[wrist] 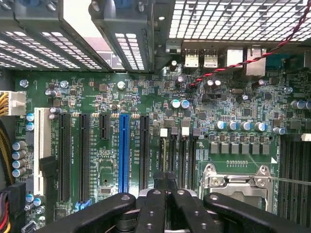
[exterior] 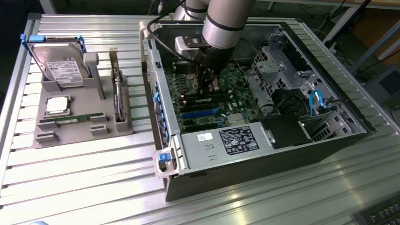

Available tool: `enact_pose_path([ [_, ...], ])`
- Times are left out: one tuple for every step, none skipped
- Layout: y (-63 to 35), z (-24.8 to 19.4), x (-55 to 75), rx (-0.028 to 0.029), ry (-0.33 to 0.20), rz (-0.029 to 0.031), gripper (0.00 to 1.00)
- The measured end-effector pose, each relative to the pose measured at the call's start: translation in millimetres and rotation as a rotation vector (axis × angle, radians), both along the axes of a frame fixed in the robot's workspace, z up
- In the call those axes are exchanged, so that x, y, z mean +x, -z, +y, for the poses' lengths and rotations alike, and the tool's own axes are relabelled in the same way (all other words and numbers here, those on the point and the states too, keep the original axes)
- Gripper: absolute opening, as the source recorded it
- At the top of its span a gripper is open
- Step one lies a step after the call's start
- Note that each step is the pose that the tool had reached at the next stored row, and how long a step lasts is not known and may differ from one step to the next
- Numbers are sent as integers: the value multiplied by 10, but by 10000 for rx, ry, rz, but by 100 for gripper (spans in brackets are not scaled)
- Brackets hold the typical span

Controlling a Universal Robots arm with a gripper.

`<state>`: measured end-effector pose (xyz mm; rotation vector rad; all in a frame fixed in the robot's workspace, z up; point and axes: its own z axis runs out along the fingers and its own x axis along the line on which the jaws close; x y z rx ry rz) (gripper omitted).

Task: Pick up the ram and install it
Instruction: 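Press down the ram until it locks into place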

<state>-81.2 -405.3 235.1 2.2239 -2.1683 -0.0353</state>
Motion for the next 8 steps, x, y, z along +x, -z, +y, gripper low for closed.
enact_pose_path([
  [10,0,-2,-5,0,0,11],
  [18,0,-2,-9,0,0,11],
  [22,0,-2,-12,0,0,11],
  [27,-1,-3,-17,-1,2,11],
  [30,-1,-3,-21,0,3,11],
  [34,-1,-3,-23,0,3,11],
  [38,0,-3,-24,0,2,11],
  [42,0,-3,-21,0,1,11],
])
